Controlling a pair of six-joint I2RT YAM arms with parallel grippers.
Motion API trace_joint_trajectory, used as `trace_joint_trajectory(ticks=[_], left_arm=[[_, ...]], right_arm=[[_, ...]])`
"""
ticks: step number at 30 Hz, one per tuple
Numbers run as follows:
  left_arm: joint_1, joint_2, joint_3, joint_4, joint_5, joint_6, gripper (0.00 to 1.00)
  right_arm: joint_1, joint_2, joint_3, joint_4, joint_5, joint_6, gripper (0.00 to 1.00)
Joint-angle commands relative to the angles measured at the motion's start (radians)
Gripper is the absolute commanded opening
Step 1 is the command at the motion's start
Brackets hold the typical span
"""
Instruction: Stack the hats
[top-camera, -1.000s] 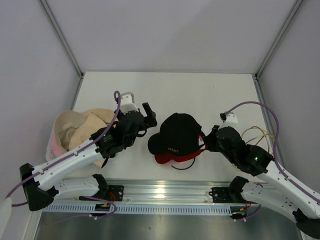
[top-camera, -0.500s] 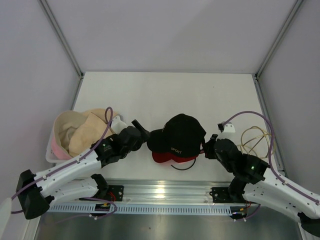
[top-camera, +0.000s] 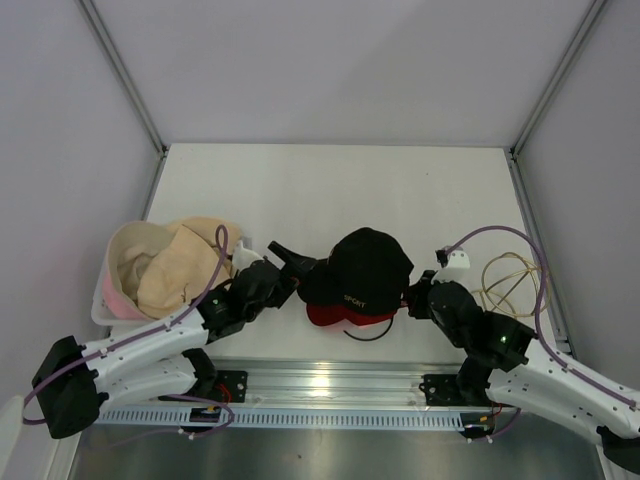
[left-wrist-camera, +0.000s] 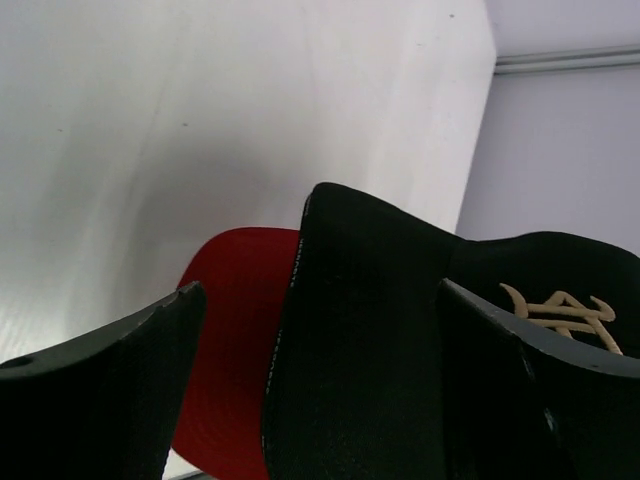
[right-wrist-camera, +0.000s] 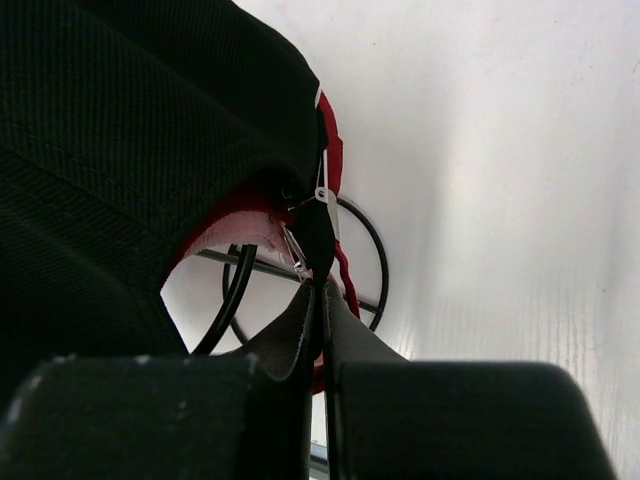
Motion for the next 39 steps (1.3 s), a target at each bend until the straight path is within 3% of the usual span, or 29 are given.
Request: trace_joint_trajectory(ticks=[1, 6, 9, 12, 13, 14, 15, 18, 22, 27, 32, 35, 36, 38, 39], left_arm=[[-0.01, -0.017, -0.036, 0.158, 0.025, -0.058, 0.98], [-0.041, -0.03, -0.103, 0.263, 0.001, -0.135, 0.85], [-0.068, -0.043, -0.117, 0.285, -0.044, -0.163, 0.72], [-0.084, -0.046, -0.116, 0.271, -0.07, -0.176, 0.35], [-0.093, -0.046, -0.119, 0.261, -0.074, -0.177, 0.13], [-0.096, -0.046, -0.127, 0.262, -0.079, -0.172, 0.02], [-0.101, -0.049, -0.148, 0.279, -0.082, -0.154, 0.01], [-0.122, -0.078, -0.253, 0.475, -0.108, 0.096, 0.01], [-0.13, -0.141, -0.392, 0.747, -0.139, 0.248, 0.01], [-0.176, -0.167, -0.492, 0.914, -0.2, 0.553, 0.01], [-0.193, -0.078, -0.472, 0.756, -0.287, 0.555, 0.01], [-0.231, 0.011, -0.422, 0.611, -0.324, 0.479, 0.01], [-0.242, 0.038, -0.403, 0.449, -0.35, 0.383, 0.01], [-0.251, 0.138, -0.337, 0.309, -0.381, 0.275, 0.01], [-0.251, 0.173, -0.32, 0.155, -0.39, 0.115, 0.01]], right_arm=[[0.008, 0.03, -0.027, 0.05, 0.009, -0.001, 0.0], [0.016, 0.037, -0.038, 0.082, 0.019, 0.005, 0.0], [0.023, 0.027, -0.044, 0.087, 0.032, 0.01, 0.0], [0.031, 0.03, -0.049, 0.087, 0.041, 0.005, 0.0], [0.031, 0.031, -0.05, 0.082, 0.047, 0.005, 0.0], [0.034, 0.031, -0.052, 0.079, 0.053, 0.003, 0.0], [0.039, 0.033, -0.057, 0.077, 0.071, 0.002, 0.0], [0.043, 0.03, -0.072, 0.08, 0.102, 0.002, 0.0], [0.049, 0.028, -0.083, 0.087, 0.142, 0.003, 0.0], [0.056, 0.031, -0.093, 0.088, 0.207, -0.001, 0.0], [0.06, 0.053, -0.1, 0.097, 0.254, -0.009, 0.0], [0.063, 0.069, -0.106, 0.099, 0.274, -0.01, 0.0], [0.065, 0.083, -0.106, 0.1, 0.276, -0.007, 0.0], [0.068, 0.099, -0.112, 0.11, 0.28, 0.0, 0.0], [0.069, 0.112, -0.112, 0.114, 0.283, 0.003, 0.0]])
